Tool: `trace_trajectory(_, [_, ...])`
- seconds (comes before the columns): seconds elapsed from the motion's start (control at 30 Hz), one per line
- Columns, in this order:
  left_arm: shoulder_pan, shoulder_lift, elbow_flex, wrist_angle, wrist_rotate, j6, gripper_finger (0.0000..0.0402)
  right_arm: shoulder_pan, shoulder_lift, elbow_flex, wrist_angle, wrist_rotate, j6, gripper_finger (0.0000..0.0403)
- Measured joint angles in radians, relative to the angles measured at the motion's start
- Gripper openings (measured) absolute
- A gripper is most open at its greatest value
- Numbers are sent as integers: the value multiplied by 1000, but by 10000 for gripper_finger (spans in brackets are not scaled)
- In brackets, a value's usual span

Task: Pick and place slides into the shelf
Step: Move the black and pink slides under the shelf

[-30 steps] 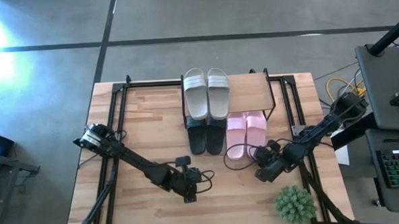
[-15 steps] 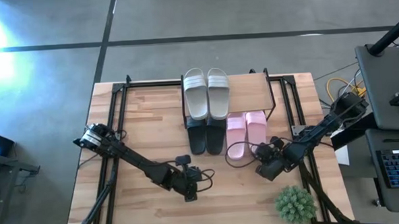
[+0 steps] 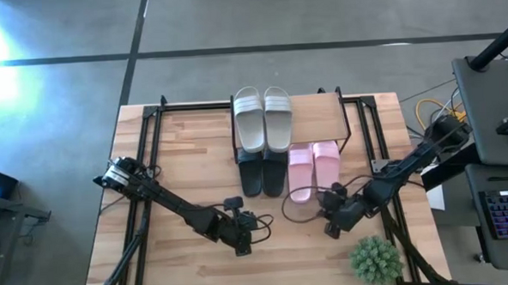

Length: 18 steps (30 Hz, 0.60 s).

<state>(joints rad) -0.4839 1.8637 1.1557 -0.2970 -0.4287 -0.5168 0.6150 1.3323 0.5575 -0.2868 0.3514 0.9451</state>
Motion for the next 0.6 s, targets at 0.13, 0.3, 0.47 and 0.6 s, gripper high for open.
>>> trace_trajectory(0.13, [0,0,0,0,0,0,0,-41,26,0,85,-46,-46,8])
trace_trajectory(0.3, [0,0,0,0,0,0,0,-96,68,0,154,-64,-88,8])
trace_trajectory(0.47, [0,0,0,0,0,0,0,-138,89,0,196,-70,-119,8])
trace_trajectory(0.6, [0,0,0,0,0,0,0,-171,91,0,195,-56,-144,8])
